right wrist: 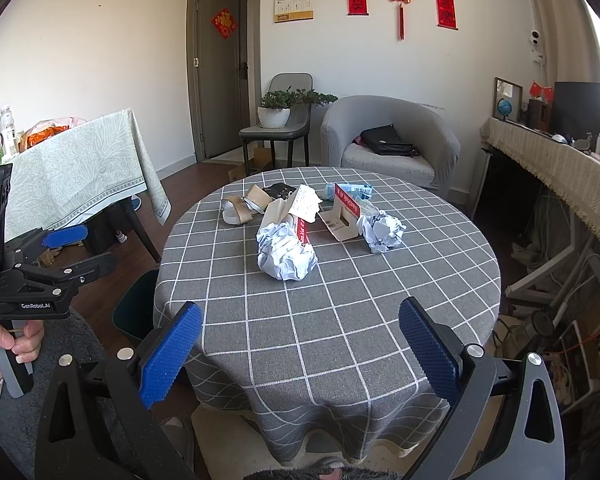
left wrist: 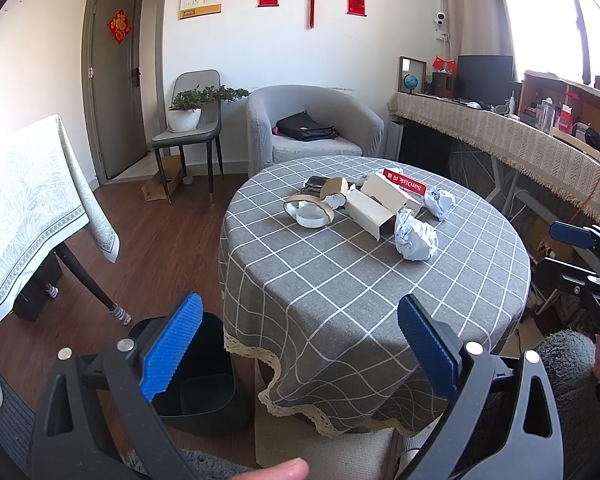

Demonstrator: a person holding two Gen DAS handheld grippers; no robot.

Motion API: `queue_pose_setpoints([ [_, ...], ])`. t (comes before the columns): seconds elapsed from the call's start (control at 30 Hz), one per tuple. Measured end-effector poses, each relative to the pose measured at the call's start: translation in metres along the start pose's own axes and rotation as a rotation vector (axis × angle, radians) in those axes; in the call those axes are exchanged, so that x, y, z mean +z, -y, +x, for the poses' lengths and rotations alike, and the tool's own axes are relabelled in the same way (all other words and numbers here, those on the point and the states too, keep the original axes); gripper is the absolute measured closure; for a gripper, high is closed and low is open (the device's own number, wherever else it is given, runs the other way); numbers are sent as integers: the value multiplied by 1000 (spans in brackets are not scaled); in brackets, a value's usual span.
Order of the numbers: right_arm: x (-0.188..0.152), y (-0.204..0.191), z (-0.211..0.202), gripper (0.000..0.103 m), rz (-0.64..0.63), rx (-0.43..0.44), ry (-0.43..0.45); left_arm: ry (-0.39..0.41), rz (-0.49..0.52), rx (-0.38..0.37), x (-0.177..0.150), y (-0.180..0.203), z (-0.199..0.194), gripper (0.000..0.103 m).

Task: Collect trash
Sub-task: 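Close the left tool on the large paper ball while the right tool grasps another paper ball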

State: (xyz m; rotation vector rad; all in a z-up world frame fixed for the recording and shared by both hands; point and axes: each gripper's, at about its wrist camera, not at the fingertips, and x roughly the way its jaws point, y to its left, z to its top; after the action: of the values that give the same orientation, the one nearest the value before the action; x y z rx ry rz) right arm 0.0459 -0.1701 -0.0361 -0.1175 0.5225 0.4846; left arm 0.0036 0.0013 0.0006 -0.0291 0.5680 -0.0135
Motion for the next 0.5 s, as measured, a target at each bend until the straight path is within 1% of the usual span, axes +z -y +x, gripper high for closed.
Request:
queue_pose_setpoints([
  [0.1, 2, 10, -1, 3, 12, 0, 1, 2, 5, -30, 2, 6, 0, 3],
  [0.2, 7, 19, 1, 3, 14, -3, -1, 8, 14, -41, 6, 16, 2, 3],
  [0.3, 13, 29, 3, 3, 28, 13, -11, 2, 9, -54, 11, 24, 6, 3],
  [0.5, 28, 48, 12, 3, 35, 28, -19, -55, -62, -130, 16, 33, 28, 5],
])
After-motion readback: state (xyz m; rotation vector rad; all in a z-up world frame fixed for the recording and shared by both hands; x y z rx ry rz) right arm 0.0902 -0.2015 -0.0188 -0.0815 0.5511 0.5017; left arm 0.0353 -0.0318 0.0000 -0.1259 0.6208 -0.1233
